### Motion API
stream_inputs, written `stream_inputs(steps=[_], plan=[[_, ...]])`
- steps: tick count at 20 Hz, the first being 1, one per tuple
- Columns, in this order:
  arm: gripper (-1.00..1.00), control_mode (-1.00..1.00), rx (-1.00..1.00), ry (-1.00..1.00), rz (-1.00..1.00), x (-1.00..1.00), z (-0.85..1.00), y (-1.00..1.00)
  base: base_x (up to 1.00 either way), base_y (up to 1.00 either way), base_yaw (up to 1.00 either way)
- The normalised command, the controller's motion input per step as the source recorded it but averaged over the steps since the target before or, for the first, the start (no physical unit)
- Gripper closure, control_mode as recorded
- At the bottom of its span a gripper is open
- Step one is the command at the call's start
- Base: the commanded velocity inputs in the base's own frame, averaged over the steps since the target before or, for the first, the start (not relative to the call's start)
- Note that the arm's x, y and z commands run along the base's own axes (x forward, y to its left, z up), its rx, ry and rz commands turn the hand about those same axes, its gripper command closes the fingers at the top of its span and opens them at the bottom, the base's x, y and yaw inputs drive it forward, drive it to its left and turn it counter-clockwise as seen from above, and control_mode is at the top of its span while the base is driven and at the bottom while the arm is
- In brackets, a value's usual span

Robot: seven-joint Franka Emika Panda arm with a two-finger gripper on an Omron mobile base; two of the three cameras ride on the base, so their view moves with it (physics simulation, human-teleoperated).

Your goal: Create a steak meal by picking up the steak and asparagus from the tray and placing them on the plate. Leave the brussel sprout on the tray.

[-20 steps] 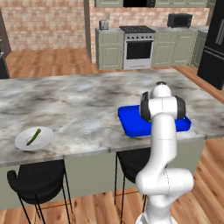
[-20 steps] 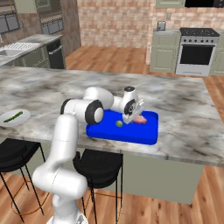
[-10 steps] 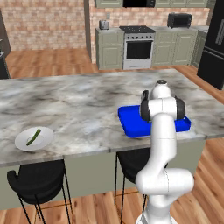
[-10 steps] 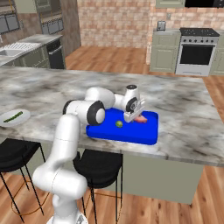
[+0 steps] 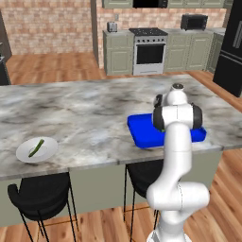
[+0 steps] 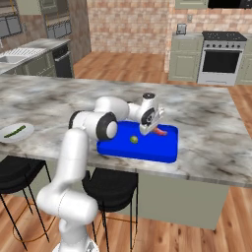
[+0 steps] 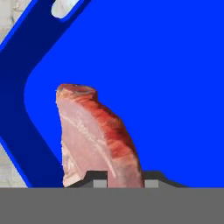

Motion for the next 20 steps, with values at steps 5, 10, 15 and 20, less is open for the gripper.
stream_inputs(steps=[5,10,15,20], plan=[[1.0,-1.0,-0.03,-0.26,0.04,-0.46,0.56,0.24,0.0,0.0,0.0],[1.0,-1.0,-0.09,-0.19,0.05,-0.57,0.6,0.71,0.0,0.0,0.0],[1.0,-1.0,-0.09,-0.02,0.24,-0.59,0.58,0.98,0.0,0.0,0.0],[1.0,-1.0,0.0,-0.01,0.45,-0.41,0.85,0.88,0.0,0.0,0.0]])
